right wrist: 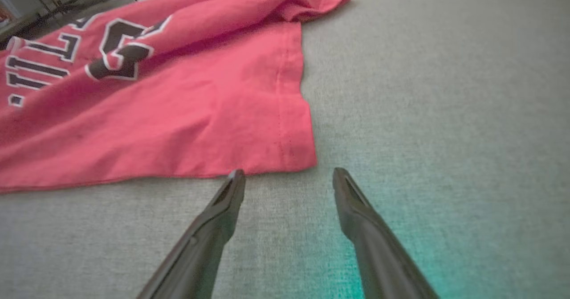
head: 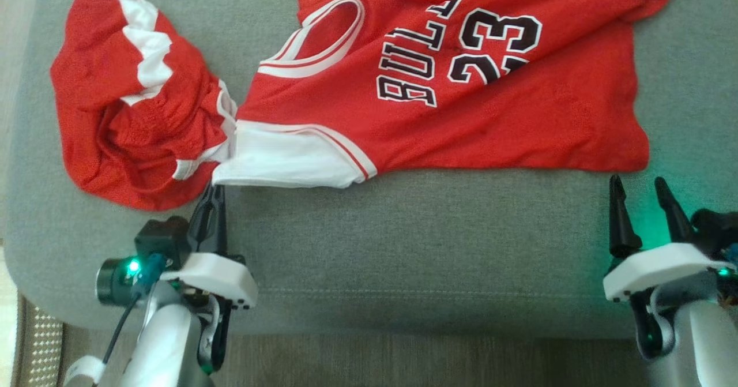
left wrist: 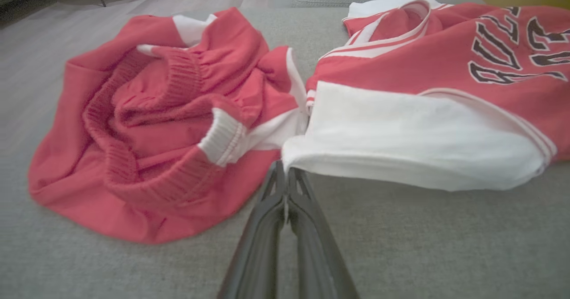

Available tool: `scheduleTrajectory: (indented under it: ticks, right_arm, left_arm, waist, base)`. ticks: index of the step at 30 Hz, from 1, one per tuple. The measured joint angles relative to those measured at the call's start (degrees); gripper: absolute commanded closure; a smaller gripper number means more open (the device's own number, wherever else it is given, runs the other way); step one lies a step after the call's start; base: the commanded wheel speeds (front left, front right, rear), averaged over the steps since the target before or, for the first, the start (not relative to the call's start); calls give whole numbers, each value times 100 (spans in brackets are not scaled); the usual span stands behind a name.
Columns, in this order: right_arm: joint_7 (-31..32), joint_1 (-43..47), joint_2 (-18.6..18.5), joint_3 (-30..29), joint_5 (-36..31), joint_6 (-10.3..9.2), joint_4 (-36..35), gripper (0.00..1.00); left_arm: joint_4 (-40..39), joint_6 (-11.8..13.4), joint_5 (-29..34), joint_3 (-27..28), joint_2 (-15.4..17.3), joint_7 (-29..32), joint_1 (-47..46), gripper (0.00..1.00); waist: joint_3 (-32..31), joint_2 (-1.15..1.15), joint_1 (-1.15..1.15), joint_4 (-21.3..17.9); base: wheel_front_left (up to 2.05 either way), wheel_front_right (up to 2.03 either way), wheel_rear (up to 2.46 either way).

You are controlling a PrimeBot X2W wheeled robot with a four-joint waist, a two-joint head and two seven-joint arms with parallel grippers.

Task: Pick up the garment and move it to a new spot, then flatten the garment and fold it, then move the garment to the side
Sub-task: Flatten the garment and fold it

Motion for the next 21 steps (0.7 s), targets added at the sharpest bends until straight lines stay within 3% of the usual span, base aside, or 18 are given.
scheduleTrajectory:
  ticks: [9,10,11,16,21]
  right_arm:
    - [-436,-847,-4,-260,-487,0,1311,0]
    - [-489,-1022,-8,-304,-570,0,1553,76]
    - [-533,-1081,-13,-304,-569,0,1667,100]
    - [-633,-1130,-21,-227,-588,1,1973,100]
    - [-631,-855,-16,-148,-498,1,1837,100]
  left_arm:
    - [-52,-16,98,140,14,0,33,100]
    - [-51,-66,132,160,13,0,33,100]
    - [-52,-75,146,166,8,0,33,100]
    - [-68,-114,146,237,-12,0,40,100]
    - [-352,-213,146,303,-10,0,258,100]
  waist:
    - [38,0,0,111]
    - [19,0,0,132]
    - [4,0,0,142]
    - [-144,0,0,165]
    - [-376,0,0,105]
  base:
    - [0,0,0]
    - [0,0,0]
    - [0,0,0]
    - [0,0,0]
    - [0,0,0]
